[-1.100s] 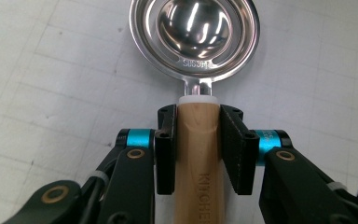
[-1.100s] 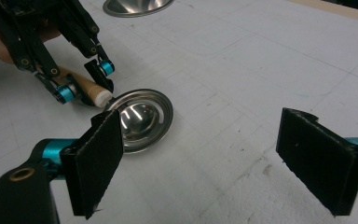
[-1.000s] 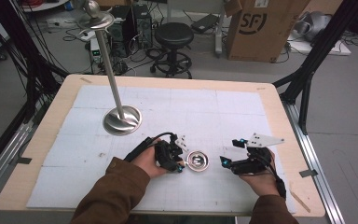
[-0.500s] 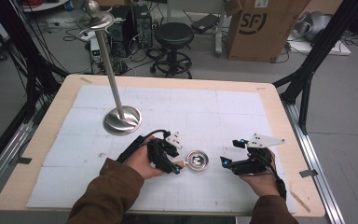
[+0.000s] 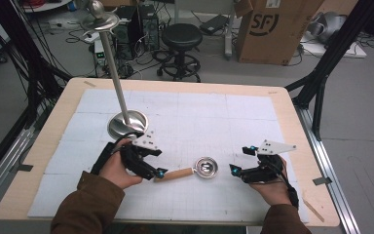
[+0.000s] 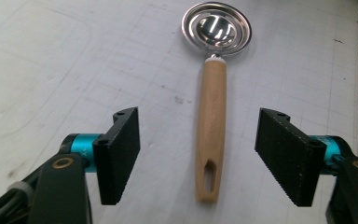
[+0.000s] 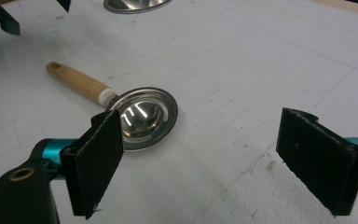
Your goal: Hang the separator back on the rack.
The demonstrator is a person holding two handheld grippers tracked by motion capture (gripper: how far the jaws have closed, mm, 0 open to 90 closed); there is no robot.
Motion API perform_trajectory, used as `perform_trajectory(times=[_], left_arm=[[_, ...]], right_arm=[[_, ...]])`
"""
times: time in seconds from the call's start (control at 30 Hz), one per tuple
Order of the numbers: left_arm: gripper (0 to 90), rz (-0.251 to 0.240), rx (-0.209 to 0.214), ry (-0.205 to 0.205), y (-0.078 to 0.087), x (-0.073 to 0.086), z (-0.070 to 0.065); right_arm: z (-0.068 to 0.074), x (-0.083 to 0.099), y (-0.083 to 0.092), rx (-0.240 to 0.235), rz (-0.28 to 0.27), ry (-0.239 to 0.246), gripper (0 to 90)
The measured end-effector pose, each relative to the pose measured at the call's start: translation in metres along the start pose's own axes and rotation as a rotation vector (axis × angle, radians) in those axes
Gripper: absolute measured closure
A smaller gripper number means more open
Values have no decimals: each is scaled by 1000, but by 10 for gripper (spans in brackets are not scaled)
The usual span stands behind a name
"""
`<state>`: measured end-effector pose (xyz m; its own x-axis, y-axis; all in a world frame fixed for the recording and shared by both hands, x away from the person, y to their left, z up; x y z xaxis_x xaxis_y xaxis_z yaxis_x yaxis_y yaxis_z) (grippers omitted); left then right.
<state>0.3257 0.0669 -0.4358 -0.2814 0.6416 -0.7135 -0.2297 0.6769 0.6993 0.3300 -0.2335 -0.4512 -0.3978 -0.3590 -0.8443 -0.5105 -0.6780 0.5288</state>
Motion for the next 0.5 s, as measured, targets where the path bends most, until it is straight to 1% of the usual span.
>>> perform_trajectory(times=[0.1, 0.17, 0.27, 0.37, 0.4, 0.5], left_arm=[[290, -24, -17, 17, 11, 9, 4], [286, -42, -28, 36, 18, 14, 6], [283, -74, -38, 53, 25, 19, 9], [281, -81, -46, 56, 29, 22, 11], [280, -83, -42, 55, 30, 24, 11], [270, -93, -47, 66, 33, 29, 13]], right_arm=[[1, 0, -1, -2, 2, 0, 137], [1, 0, -1, -2, 4, 2, 137], [2, 0, -3, -1, 11, 3, 137], [3, 0, -6, -5, 13, 9, 137], [3, 0, -6, -5, 15, 8, 137], [2, 0, -5, -6, 11, 12, 137]])
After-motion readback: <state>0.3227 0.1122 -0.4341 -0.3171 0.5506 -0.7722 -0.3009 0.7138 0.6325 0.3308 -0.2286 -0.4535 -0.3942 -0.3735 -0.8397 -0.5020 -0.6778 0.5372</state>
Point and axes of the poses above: each handheld gripper's, and its own axes: y roughly backward along the jaws, x roughly out of its underside, z roughly to its left, the point moved 8 cm from there along -y, roughly forward along the jaws, and after that the axes turned 1 degree about z, right-handed, at the moved point
